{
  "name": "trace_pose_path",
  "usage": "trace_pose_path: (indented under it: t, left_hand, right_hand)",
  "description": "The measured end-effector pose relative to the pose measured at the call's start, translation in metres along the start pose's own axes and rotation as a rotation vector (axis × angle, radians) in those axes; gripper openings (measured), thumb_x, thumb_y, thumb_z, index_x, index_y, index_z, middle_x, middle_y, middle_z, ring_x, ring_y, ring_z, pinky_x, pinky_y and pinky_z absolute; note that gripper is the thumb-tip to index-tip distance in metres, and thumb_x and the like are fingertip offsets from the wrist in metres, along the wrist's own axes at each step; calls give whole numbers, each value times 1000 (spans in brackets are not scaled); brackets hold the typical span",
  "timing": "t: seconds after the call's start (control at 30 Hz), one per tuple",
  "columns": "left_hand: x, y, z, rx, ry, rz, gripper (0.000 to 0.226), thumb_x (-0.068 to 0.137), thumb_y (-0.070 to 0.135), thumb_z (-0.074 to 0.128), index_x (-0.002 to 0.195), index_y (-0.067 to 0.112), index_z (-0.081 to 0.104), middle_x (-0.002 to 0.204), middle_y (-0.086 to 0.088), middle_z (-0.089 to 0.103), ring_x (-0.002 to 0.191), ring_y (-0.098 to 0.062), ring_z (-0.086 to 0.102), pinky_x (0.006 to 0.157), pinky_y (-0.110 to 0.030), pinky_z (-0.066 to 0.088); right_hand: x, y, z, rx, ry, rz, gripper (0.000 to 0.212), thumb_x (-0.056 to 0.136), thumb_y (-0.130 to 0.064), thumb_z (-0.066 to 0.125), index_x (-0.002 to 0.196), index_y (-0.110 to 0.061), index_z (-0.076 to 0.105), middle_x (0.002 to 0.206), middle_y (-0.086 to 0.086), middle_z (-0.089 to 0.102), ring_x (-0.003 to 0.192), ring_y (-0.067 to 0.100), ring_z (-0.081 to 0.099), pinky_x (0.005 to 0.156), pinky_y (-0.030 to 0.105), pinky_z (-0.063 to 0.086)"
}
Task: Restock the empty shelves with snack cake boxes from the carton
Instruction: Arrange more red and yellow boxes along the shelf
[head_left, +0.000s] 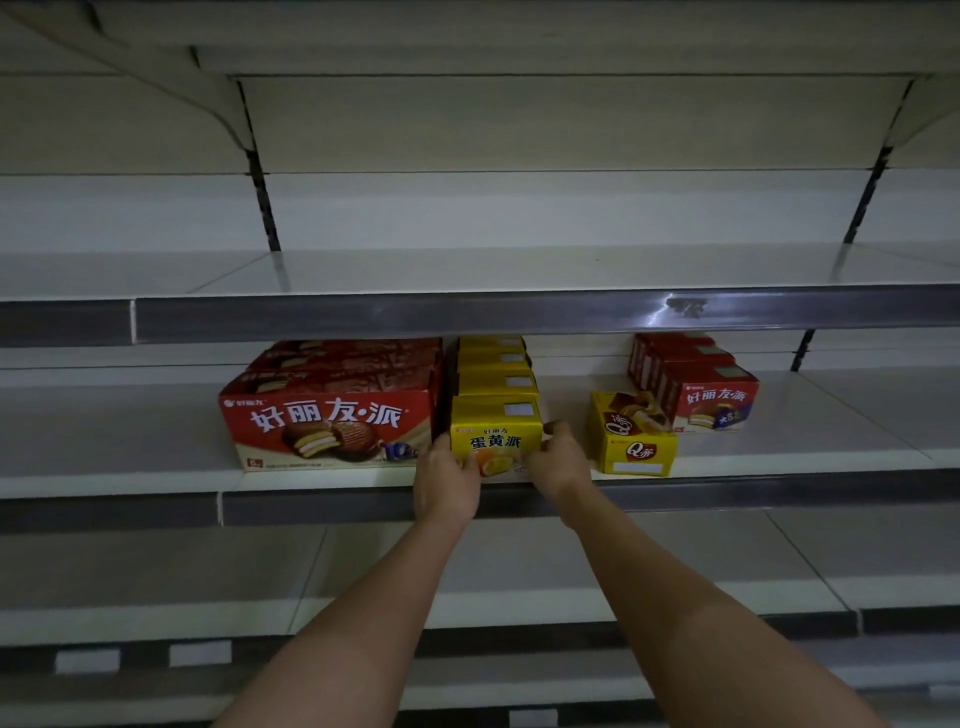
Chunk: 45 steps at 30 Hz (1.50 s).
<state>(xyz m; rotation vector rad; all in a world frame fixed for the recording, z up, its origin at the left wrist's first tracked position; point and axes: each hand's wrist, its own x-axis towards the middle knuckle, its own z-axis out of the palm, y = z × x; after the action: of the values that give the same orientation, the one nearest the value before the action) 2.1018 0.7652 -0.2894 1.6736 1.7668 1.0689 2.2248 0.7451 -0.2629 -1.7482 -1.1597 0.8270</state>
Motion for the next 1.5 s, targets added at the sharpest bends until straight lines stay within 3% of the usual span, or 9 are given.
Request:
trace_pose_path:
  t: [0.13, 0.23, 0.43, 0.57, 0.73, 1.0, 1.2, 1.33, 1.5]
  left_hand:
    - [-3, 7, 3, -90, 40, -66, 34, 92, 18, 58, 125, 12, 47, 107, -9, 62, 96, -27, 61, 77, -35, 49]
    - [-17, 16, 0, -129, 129, -105, 23, 95, 18, 54, 111, 15, 39, 91, -3, 60, 81, -24, 59, 64, -30, 41]
    - [-34, 43, 18, -17, 40, 194, 6, 94, 20, 51, 88, 19, 51, 81, 2, 62, 73, -20, 57, 53, -28, 36]
    - [-36, 71, 50, 29, -151, 331, 9, 95, 24, 53, 99, 19, 59, 99, 2, 62, 82, -13, 57, 61, -26, 42]
    - [-31, 105, 95, 75, -266, 94, 49, 98, 41, 44, 138, 12, 44, 137, -9, 48, 122, -27, 51, 95, -36, 42]
    - [-25, 117, 132, -131, -245, -141, 49, 93, 53, 45, 116, 13, 60, 114, -9, 64, 106, -30, 58, 92, -40, 47]
    - [-22, 124, 117, -417, -63, -66, 58, 76, 21, 66, 129, 38, 50, 120, -5, 56, 107, -25, 57, 91, -43, 52]
    - [-27, 139, 107, -248, -60, 110, 54, 80, 10, 61, 125, 38, 51, 115, 2, 52, 97, -16, 53, 84, -35, 51]
    - [-44, 172, 136, -187, -266, 339, 65, 79, 12, 65, 135, 34, 41, 132, -4, 41, 116, -23, 48, 96, -36, 45]
  right_hand:
    - [-6, -3, -6, -59, 64, -22, 37, 91, -12, 56, 127, -8, 47, 117, 12, 61, 97, 23, 58, 79, 32, 47]
    - [-11, -7, -21, -217, 405, -116, 18, 94, -17, 51, 110, -11, 57, 103, 6, 63, 84, 19, 53, 67, 26, 37]
    - [0, 9, -73, -146, 831, -56, 14, 92, -17, 52, 104, -10, 56, 104, 10, 59, 100, 27, 53, 83, 40, 44]
    - [16, 39, -104, -138, 665, 77, 26, 97, -24, 46, 112, -5, 56, 111, 15, 60, 106, 32, 54, 83, 40, 45]
    - [28, 59, -135, -215, 392, 102, 37, 102, -31, 35, 106, -4, 59, 104, 16, 62, 89, 26, 55, 73, 31, 39]
    - [48, 57, -144, -158, 106, 96, 38, 98, -39, 45, 110, -6, 60, 105, 12, 63, 93, 25, 58, 78, 32, 44]
    - [47, 51, -137, 212, -68, 68, 34, 82, -9, 71, 113, -11, 56, 117, 9, 62, 108, 25, 58, 97, 43, 49]
    - [52, 55, -162, 365, 65, -94, 77, 75, 0, 74, 139, -16, 34, 126, 4, 55, 117, 19, 54, 101, 41, 44]
    - [46, 75, -213, 267, 288, -90, 23, 83, -4, 61, 101, -16, 56, 93, 4, 62, 99, 31, 61, 87, 39, 47]
